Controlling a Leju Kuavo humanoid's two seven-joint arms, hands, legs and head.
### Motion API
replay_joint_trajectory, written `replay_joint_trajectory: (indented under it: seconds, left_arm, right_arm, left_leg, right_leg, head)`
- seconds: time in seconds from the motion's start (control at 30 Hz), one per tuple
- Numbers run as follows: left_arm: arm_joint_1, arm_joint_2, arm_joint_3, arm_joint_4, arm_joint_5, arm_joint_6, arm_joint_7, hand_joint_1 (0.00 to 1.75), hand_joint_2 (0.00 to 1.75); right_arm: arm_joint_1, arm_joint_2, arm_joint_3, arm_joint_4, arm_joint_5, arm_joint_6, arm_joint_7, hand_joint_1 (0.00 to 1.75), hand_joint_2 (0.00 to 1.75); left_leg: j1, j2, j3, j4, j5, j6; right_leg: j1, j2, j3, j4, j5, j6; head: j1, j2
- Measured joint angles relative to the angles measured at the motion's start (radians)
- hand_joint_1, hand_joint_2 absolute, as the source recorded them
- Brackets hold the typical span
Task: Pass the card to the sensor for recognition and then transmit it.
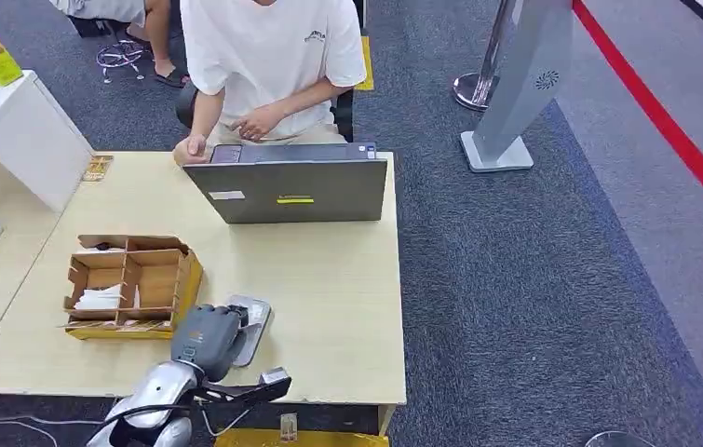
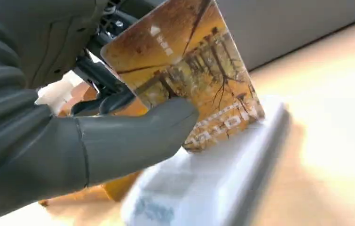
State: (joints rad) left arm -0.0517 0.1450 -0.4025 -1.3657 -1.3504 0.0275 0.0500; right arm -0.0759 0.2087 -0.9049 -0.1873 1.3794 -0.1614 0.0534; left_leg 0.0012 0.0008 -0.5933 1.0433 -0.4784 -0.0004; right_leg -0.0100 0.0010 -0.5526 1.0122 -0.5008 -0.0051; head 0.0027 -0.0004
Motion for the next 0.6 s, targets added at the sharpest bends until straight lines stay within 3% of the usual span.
replay_joint_trajectory:
  seconds: [0.13, 0.2, 0.27, 0.3, 0.37, 0.5, 0.6]
  left_arm:
    - [-0.007, 0.014, -0.010, 0.002, 0.053, 0.005, 0.000, 1.75, 1.75]
    - [-0.021, 0.023, -0.005, 0.001, 0.074, 0.070, 0.001, 1.75, 1.75]
    - [-0.040, 0.024, 0.017, -0.015, 0.039, 0.222, 0.005, 1.75, 1.75]
    - [-0.056, 0.024, 0.041, -0.045, -0.001, 0.342, 0.013, 1.75, 1.75]
    - [-0.095, 0.024, 0.088, -0.103, -0.033, 0.441, 0.006, 1.75, 1.75]
    - [-0.121, 0.025, 0.171, -0.173, -0.044, 0.441, -0.029, 1.75, 1.75]
    - [-0.142, 0.032, 0.218, -0.201, -0.092, 0.534, -0.024, 1.75, 1.75]
  right_arm:
    - [0.000, 0.000, 0.000, 0.000, 0.015, 0.003, -0.002, 0.00, 0.00]
    - [0.000, 0.000, 0.000, 0.000, 0.018, 0.005, -0.004, 0.00, 0.00]
    - [0.001, 0.000, 0.002, 0.000, 0.029, 0.009, -0.004, 0.00, 0.00]
    - [0.001, 0.000, 0.003, 0.000, 0.042, 0.012, -0.003, 0.00, 0.00]
    - [0.001, 0.000, 0.008, 0.000, 0.054, 0.014, -0.001, 0.00, 0.00]
    - [0.002, 0.000, 0.016, 0.000, 0.054, 0.014, -0.001, 0.00, 0.00]
    - [0.001, 0.000, 0.029, 0.000, 0.076, 0.017, -0.001, 0.00, 0.00]
  left_leg:
    - [0.000, 0.000, 0.001, 0.000, 0.001, 0.000]
    - [0.000, 0.000, 0.001, 0.000, 0.002, 0.001]
    - [0.001, 0.000, -0.001, 0.000, 0.004, -0.001]
    - [0.001, 0.000, -0.002, 0.000, 0.005, -0.001]
    - [0.001, -0.001, -0.003, 0.000, 0.005, -0.001]
    - [0.001, 0.000, -0.002, 0.000, 0.005, -0.001]
    - [0.001, -0.001, -0.004, 0.000, 0.005, -0.001]
  right_leg:
    - [0.000, 0.000, 0.001, 0.000, 0.000, 0.000]
    - [0.000, 0.000, 0.000, 0.000, 0.000, 0.000]
    - [0.001, 0.000, -0.002, 0.001, 0.003, 0.000]
    - [0.001, 0.000, -0.003, 0.001, 0.004, 0.000]
    - [0.001, -0.001, -0.003, 0.002, 0.004, 0.000]
    - [0.001, 0.000, -0.003, 0.002, 0.004, 0.000]
    - [0.001, -0.001, -0.004, 0.002, 0.004, 0.000]
  head:
    - [0.000, 0.000]
    - [0.000, 0.000]
    - [0.000, 0.000]
    - [0.000, 0.000]
    - [0.000, 0.000]
    - [0.000, 0.000]
    - [0.001, 0.000]
